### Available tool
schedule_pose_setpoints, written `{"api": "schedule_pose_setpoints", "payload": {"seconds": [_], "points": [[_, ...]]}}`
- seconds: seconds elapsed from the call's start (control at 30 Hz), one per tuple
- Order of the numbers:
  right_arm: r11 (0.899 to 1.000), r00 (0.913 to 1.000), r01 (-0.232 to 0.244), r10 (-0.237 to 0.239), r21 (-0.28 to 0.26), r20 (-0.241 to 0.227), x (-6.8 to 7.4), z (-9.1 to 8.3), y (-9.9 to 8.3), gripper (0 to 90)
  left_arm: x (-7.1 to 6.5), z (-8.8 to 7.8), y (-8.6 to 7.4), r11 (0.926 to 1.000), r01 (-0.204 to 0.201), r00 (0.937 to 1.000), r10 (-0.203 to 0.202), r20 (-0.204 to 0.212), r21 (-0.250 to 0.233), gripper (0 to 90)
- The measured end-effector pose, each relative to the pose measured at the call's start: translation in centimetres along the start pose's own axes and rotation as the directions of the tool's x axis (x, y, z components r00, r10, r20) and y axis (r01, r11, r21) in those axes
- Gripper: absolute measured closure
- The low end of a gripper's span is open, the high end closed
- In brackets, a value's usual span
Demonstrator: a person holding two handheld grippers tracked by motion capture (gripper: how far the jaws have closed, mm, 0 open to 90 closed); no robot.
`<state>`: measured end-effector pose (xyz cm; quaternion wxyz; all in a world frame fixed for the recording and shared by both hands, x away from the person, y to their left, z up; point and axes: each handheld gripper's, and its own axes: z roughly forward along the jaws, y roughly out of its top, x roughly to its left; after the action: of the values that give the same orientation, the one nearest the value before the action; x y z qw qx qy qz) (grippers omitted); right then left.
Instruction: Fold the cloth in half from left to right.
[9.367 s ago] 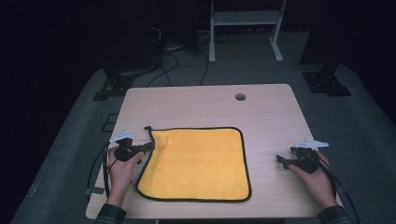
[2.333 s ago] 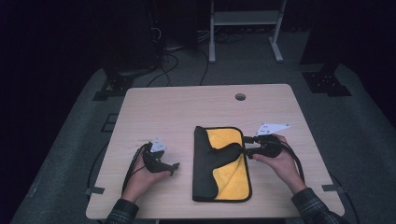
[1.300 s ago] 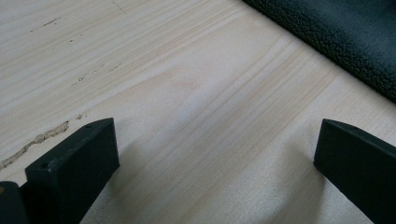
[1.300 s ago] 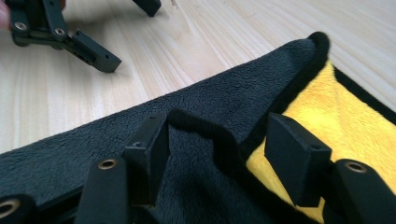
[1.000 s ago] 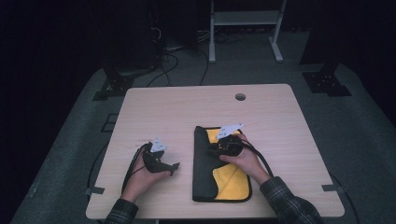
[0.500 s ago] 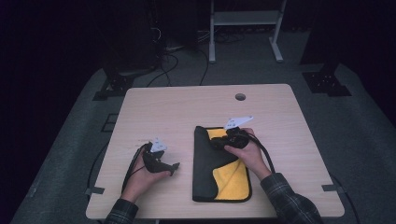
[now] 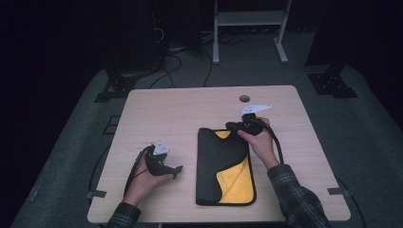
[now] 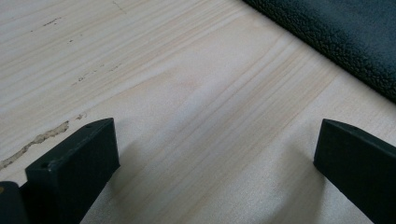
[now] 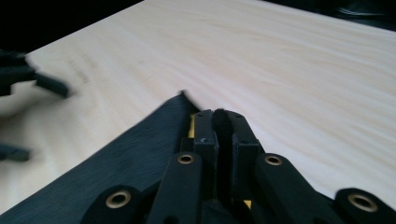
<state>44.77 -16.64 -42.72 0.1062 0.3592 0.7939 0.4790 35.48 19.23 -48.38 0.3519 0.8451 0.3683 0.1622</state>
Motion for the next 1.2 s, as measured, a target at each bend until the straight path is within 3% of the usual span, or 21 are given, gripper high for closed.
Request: {"api": "schedule_pose_setpoints", "payload": {"seconds": [0.2, 0.43, 0.7, 0.87, 1.0, 1.13, 1.2], "points": [[0.998, 0.9970, -0.056, 0.056, -0.010, 0.053, -2.3, 0.2, 0.1, 83.5, 0.0, 0.0, 0.0, 1.0000, 0.001, 1.0000, -0.001, 0.000, -0.002, 0.0], [0.990, 0.9841, -0.141, 0.139, 0.008, 0.110, -5.1, 1.3, -1.4, 82.7, 0.0, 0.0, 0.0, 1.0000, 0.000, 1.0000, 0.000, 0.000, -0.002, 0.0], [0.981, 0.9665, -0.195, 0.190, 0.011, 0.172, -7.1, 2.5, -2.8, 79.7, 0.0, 0.0, 0.0, 1.0000, 0.000, 1.0000, 0.000, -0.001, -0.002, 0.0], [0.979, 0.9505, -0.205, 0.194, 0.020, 0.242, -8.4, 2.3, -3.5, 68.7, 0.0, 0.0, 0.0, 1.0000, 0.001, 1.0000, -0.001, -0.001, -0.003, 0.0], [0.977, 0.9461, -0.214, 0.211, -0.016, 0.246, -8.9, 1.0, -3.3, 60.6, 0.0, 0.0, 0.0, 1.0000, 0.000, 1.0000, 0.000, -0.001, -0.002, 0.0], [0.982, 0.9478, -0.190, 0.188, -0.015, 0.258, -9.1, 0.1, -3.1, 58.7, 0.0, 0.0, 0.0, 1.0000, 0.000, 1.0000, 0.000, -0.001, -0.002, 0.0], [0.984, 0.9433, -0.178, 0.180, -0.033, 0.279, -9.3, -0.8, -2.8, 56.1, 0.0, 0.0, 0.0, 1.0000, 0.000, 1.0000, 0.000, -0.001, -0.002, 0.0]]}}
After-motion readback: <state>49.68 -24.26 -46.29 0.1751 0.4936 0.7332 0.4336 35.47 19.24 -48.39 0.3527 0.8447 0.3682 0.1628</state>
